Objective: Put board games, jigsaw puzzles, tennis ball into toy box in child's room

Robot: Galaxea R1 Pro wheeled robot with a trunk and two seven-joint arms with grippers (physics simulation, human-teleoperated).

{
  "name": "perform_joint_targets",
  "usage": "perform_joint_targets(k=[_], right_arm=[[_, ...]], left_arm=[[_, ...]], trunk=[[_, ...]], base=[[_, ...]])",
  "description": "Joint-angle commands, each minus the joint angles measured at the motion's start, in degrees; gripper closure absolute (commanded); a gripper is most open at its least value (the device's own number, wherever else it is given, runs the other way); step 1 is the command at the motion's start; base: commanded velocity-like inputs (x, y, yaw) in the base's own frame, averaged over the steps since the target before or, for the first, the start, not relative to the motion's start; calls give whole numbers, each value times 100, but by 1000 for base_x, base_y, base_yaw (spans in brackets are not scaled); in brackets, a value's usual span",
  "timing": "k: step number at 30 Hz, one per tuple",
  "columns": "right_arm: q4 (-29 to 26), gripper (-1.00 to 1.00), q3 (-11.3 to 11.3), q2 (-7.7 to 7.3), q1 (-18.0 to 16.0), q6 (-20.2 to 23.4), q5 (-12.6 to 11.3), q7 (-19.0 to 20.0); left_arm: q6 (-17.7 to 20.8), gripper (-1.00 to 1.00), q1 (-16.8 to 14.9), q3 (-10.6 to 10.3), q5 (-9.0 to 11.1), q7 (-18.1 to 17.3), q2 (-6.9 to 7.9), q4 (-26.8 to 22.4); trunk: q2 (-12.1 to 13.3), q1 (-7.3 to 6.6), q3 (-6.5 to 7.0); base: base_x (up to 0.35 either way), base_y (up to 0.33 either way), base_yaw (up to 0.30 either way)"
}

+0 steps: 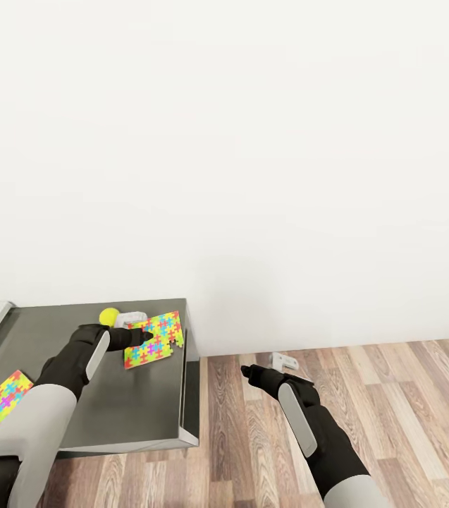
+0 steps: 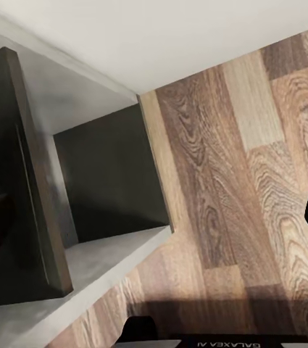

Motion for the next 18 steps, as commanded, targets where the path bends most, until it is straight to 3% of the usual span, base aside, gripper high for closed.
perform_joint_targets(k=[1, 18], right_arm=[[-8, -100, 8, -1, -3, 14, -60, -56], [-17, -100, 8, -1, -3, 20, -60, -4]], left_arm=[[40, -100, 1, 6, 24, -9, -2, -2], [31, -100, 1, 11, 35, -253, -2, -2]], trunk=[[-8, 4, -10], [-8, 4, -10]], base=[[0, 0, 0], [0, 0, 0]])
